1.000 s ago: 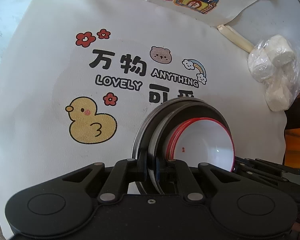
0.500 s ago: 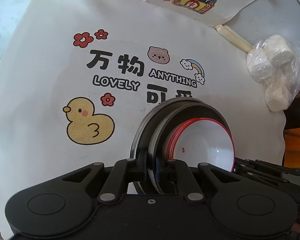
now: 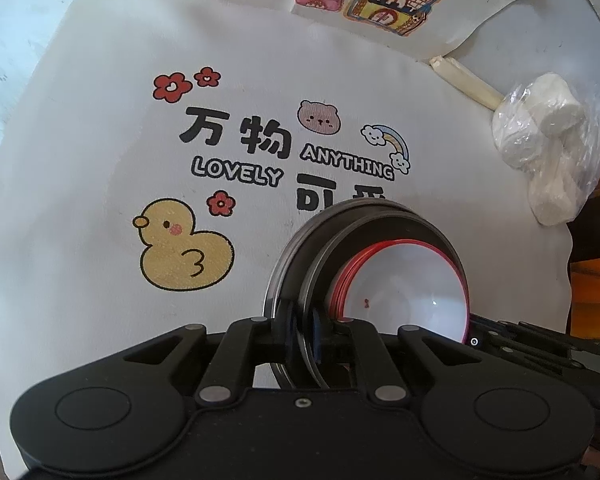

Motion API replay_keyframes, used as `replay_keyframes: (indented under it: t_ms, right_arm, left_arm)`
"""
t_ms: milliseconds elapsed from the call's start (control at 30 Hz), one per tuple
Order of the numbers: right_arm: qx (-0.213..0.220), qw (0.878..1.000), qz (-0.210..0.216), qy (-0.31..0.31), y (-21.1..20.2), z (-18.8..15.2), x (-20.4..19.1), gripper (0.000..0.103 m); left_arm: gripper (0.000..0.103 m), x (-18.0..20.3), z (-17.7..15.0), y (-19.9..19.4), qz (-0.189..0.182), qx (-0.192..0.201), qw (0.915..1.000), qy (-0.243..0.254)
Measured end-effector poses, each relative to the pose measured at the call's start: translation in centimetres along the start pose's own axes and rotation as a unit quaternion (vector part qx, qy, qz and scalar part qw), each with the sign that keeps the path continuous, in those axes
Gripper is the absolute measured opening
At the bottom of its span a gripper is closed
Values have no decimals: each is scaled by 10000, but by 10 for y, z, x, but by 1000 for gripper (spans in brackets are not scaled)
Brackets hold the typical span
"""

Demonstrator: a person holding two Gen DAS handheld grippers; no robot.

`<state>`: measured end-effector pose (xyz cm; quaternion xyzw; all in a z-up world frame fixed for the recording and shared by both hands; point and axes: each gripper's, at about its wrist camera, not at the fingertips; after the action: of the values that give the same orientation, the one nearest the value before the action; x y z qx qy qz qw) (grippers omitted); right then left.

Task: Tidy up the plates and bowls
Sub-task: 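Lower the bowl stack onto the steel plate stack with both grippers, then open both grippers and pull back from the stack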

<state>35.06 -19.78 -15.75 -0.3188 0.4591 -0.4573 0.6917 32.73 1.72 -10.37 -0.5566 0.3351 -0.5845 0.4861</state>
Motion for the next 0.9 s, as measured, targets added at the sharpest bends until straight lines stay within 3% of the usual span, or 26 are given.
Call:
replay_keyframes:
  t_ms: [167,433,567,900]
  right_arm:
    - [80,10000,-44,34,-4,-2,0,21]
    - [288,9995,-157,47,-15,-8,-2,32]
    - [417,9987,-280,-25,-23,-14,-6,40]
    - [916,9947,-437,-158,-58,-31,-9,76]
  left_arm:
    - [13,-1,-2,-4,25,72,10000,16]
    - [29,-1,-6,-13,149,272,9995,101]
    - [50,-1,-10,-20,286,449,9981,297]
    - [95,3,-24,-42,443,907,9935,520]
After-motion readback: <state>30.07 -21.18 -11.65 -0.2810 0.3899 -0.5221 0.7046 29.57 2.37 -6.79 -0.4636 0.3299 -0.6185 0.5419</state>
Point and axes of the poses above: each gripper's, at about its wrist camera, not at the fingertips, and y roughly the way its jaws point, x to its right, z to its top, and after that the axes turned 6 degrees about y, right-handed
